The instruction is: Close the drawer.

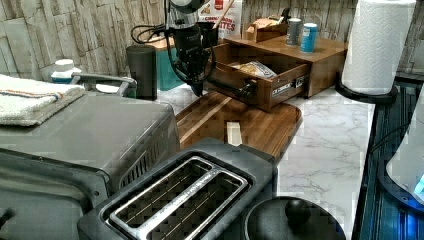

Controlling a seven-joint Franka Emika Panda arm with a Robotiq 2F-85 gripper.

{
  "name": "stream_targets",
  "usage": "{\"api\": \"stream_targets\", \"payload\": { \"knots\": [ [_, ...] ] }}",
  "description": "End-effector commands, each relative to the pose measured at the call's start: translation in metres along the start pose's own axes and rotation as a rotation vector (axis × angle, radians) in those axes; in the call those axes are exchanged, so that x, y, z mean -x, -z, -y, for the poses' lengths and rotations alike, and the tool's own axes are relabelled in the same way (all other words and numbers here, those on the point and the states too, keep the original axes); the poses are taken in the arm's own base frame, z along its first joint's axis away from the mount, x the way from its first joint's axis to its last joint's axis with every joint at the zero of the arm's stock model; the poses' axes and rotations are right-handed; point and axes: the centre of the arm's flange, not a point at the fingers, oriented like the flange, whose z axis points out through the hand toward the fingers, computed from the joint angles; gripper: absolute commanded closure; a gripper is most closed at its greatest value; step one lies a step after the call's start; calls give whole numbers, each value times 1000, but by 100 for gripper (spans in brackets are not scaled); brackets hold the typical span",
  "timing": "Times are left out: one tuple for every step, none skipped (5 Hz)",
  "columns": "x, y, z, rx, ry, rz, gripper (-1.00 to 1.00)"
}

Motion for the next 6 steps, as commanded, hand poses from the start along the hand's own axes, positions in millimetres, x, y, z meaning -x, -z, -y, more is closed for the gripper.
{"api": "stream_targets", "payload": {
  "knots": [
    [-4,44,-119,-74,78,-19,100],
    [-10,39,-165,-84,64,-64,100],
    [-34,28,-228,-103,62,-126,100],
    [-51,-1,-270,-146,71,-129,100],
    [-44,-7,-294,-135,-12,-97,100],
    [-34,-5,-336,-87,-88,-87,100]
  ]
}}
